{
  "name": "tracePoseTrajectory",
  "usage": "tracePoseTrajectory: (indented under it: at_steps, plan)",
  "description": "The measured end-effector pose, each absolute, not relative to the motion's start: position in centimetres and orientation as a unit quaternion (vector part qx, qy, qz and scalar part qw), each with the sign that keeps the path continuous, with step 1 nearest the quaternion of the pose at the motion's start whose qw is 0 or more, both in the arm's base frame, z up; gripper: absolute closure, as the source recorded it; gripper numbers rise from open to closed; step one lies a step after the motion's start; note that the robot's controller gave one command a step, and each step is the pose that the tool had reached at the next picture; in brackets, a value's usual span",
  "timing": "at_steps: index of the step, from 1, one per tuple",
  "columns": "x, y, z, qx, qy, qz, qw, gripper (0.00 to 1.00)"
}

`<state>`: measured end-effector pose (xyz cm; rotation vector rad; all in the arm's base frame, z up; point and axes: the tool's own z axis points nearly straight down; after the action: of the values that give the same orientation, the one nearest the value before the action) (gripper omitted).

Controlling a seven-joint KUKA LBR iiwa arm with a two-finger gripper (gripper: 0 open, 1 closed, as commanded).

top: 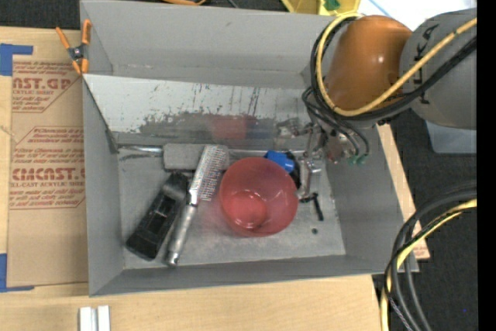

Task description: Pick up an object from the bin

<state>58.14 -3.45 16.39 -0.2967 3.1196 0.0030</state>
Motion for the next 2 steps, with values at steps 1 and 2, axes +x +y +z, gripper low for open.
tracePoseTrajectory:
  at_steps: [1,2]
  plan:
    - [59.6,-3.2,9.6,-0.128,0.992,0.003,0.009,0.0]
    - [58.7,-2.0,12.3,-0.158,0.987,0.001,0.009,0.0]
